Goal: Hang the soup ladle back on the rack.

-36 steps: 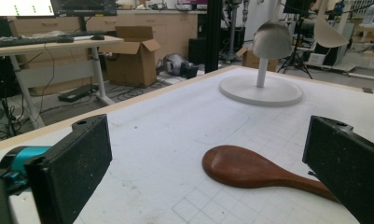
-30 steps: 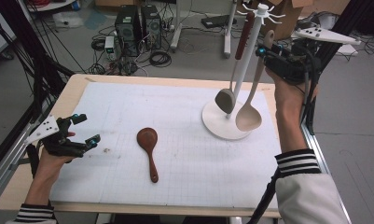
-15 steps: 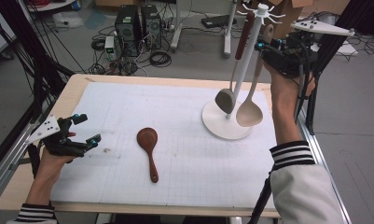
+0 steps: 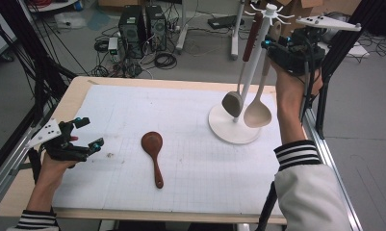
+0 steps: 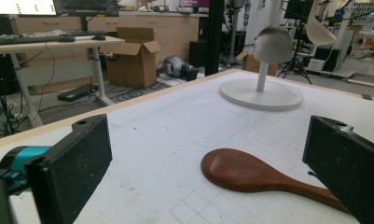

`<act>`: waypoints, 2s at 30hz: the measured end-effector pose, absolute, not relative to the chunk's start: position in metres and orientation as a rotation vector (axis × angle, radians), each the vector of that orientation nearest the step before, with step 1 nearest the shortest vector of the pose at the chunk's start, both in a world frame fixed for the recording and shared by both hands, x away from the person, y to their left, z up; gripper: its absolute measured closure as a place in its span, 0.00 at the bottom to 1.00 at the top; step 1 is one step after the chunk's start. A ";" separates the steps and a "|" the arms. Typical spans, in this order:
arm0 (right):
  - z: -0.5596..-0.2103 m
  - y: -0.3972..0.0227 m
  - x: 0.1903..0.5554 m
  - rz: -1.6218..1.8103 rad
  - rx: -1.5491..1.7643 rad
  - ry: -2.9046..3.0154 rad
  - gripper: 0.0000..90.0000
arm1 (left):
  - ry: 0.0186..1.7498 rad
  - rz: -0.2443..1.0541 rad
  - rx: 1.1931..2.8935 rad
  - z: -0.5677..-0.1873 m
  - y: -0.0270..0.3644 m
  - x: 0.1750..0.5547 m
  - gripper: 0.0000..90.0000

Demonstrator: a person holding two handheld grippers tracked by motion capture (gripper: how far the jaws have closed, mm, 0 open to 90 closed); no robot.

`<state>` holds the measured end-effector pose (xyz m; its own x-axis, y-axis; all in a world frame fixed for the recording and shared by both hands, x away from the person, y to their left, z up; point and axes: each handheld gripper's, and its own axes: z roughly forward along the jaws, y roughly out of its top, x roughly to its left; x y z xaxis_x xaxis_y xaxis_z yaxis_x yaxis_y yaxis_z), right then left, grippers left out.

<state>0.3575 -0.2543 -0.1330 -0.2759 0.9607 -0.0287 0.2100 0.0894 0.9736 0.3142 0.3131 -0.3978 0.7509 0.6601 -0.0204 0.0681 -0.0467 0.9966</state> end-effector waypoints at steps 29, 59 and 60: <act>-0.132 -0.247 0.368 1.205 1.213 1.607 0.76 | 0.607 0.526 1.562 -0.398 0.312 0.314 0.02; -0.132 -0.247 0.373 1.196 1.255 1.611 0.76 | 0.604 0.519 1.568 -0.399 0.309 0.314 0.02; -0.132 -0.247 0.373 1.197 1.257 1.610 0.76 | 0.604 0.518 1.567 -0.399 0.309 0.314 0.02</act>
<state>0.3734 -0.2473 -0.1320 -0.2317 0.9727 -0.0153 0.2659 0.0785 0.9608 0.3140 0.3092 -0.3988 0.7568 0.6531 -0.0264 0.0738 -0.0453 0.9962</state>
